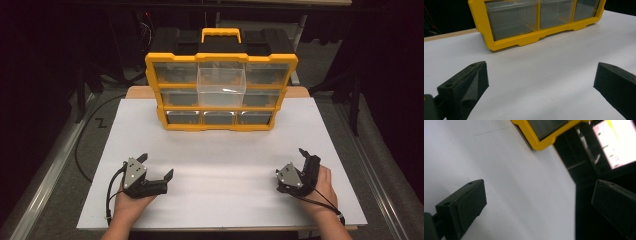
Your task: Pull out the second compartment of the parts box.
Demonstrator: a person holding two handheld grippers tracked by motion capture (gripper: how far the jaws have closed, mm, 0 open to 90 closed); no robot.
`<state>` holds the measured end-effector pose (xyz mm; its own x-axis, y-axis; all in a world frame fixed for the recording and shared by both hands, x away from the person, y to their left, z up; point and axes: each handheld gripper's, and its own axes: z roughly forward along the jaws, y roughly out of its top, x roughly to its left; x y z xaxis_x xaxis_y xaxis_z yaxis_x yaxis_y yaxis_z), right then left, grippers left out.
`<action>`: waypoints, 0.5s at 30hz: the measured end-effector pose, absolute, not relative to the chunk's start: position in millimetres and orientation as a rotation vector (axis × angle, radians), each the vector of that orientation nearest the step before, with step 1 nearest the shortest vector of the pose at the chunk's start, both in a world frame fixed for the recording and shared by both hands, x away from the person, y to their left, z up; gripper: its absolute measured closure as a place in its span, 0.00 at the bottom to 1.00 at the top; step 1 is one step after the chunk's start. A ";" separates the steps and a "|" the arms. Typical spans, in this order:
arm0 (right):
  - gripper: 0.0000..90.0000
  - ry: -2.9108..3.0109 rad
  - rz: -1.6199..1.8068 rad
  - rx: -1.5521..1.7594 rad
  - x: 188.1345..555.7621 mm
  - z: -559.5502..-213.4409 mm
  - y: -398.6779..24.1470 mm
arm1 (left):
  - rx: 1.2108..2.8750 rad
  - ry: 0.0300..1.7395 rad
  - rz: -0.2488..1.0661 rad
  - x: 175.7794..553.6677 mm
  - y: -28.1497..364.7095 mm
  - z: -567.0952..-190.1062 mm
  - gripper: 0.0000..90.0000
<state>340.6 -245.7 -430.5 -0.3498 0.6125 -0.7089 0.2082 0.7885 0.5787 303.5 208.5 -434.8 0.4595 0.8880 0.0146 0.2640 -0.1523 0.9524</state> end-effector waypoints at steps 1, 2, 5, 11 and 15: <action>0.01 1.920 0.479 0.620 340.6 -430.5 -245.7 | 1.672 1.009 0.751 303.5 208.7 -434.8 0.00; 0.01 1.923 0.571 0.745 343.1 -430.9 -252.2 | 1.670 1.010 0.750 303.5 209.0 -434.6 0.00; 0.01 1.925 0.665 0.854 345.2 -430.8 -258.9 | 1.662 1.010 0.745 303.5 209.5 -434.2 0.00; 0.01 1.863 0.902 1.060 345.0 -428.8 -271.7 | 1.648 1.006 0.739 302.7 210.9 -433.1 0.00; 0.01 1.796 1.059 1.145 340.2 -424.8 -278.5 | 1.633 1.007 0.739 302.4 211.9 -432.3 0.00</action>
<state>340.2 -278.5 -424.8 -0.3235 0.9339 -0.1524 0.3182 0.2591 0.9119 302.4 211.9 -432.3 0.4584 0.8886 -0.0146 0.2527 -0.1146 0.9607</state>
